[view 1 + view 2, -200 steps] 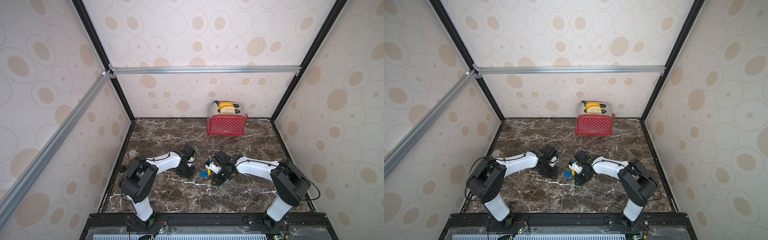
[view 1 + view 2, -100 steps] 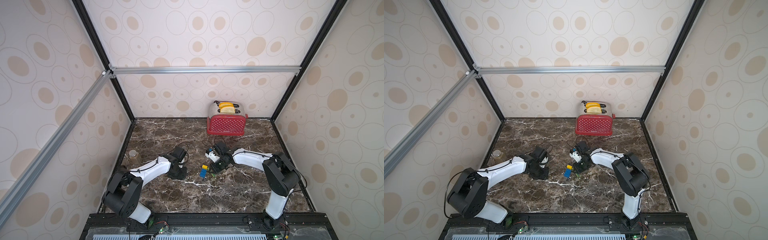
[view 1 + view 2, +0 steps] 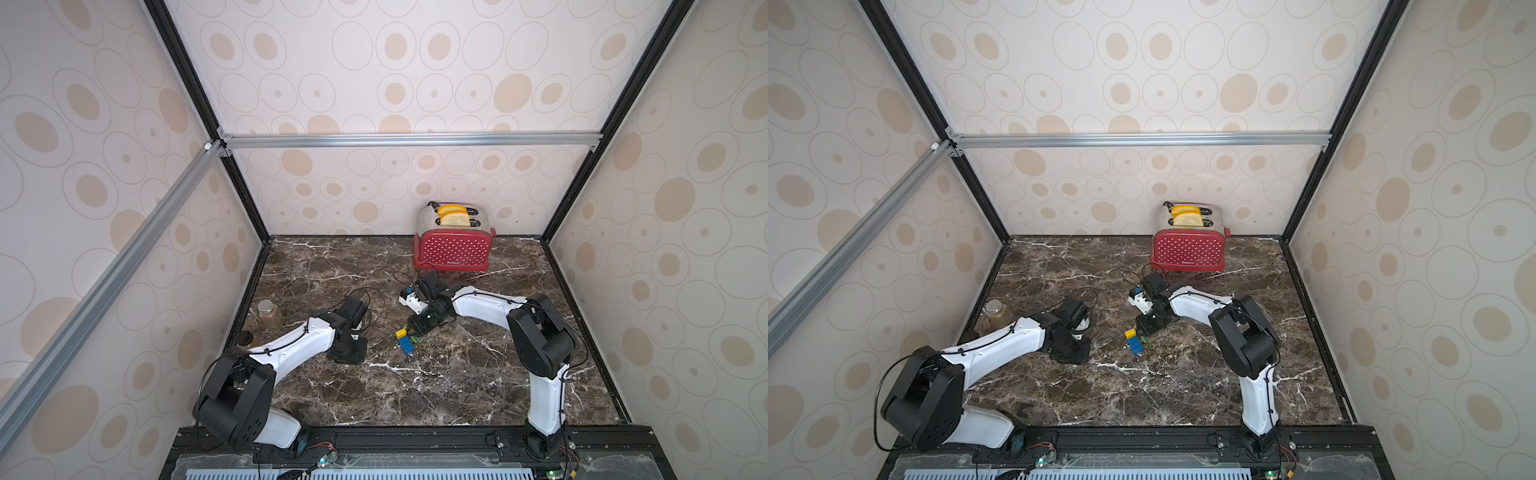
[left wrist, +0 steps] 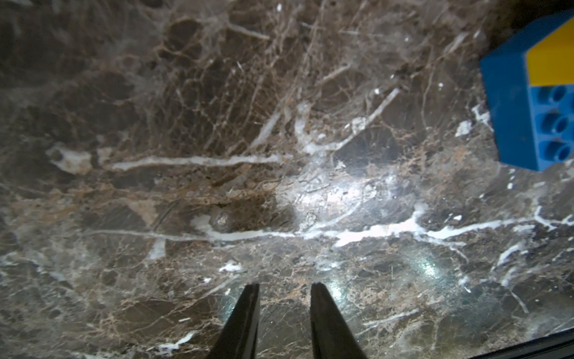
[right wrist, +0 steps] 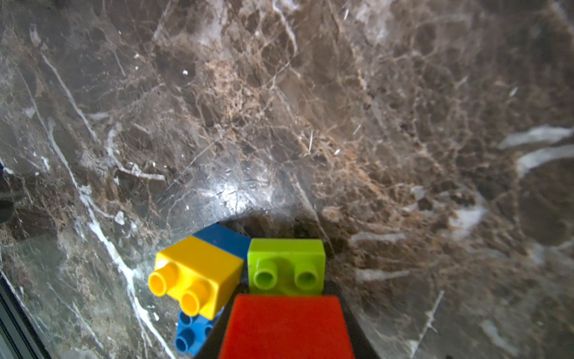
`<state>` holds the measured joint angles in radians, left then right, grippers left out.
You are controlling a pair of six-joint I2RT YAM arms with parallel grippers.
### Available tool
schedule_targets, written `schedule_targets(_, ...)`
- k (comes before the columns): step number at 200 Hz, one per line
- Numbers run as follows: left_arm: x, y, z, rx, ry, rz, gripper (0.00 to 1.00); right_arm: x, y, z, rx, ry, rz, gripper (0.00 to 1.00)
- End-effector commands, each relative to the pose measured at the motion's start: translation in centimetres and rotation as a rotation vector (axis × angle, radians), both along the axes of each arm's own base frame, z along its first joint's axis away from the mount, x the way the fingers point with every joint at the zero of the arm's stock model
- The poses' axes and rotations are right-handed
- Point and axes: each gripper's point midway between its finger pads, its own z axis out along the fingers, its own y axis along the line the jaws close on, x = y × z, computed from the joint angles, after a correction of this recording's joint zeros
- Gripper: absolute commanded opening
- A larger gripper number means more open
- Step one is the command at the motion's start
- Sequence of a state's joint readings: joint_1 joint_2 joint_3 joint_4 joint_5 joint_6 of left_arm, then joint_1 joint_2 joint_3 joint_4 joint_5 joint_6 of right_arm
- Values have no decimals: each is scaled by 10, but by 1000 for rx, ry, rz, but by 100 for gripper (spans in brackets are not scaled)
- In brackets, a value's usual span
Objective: Assemble the number 5 with lego
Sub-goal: Adjust the lego brick at the center of the board.
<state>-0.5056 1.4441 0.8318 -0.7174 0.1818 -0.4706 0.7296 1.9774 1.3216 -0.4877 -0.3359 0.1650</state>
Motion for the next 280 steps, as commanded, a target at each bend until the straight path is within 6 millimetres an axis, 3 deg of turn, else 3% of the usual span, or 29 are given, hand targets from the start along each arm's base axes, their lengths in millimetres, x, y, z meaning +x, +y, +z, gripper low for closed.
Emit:
schedule_targets(1, 2, -9, 1, -23, 19, -42, 29, -7, -13, 5, -36, 12, 14, 25)
schedule_targets(80, 17, -70, -5, -123, 36, -168, 23, 0, -93, 40, -26, -37, -167, 25)
schedule_targets(120, 15, -100, -9, -157, 71, -241, 23, 0, -119, 47, -18, -50, -236, 26)
schedule_targets(239, 41, -156, -13, -230, 46, -292, 23, -8, -124, 49, -9, -40, -240, 26)
schedule_targets(280, 39, -152, 2, -222, 14, -307, 23, -9, -115, 56, 5, -48, -191, 26)
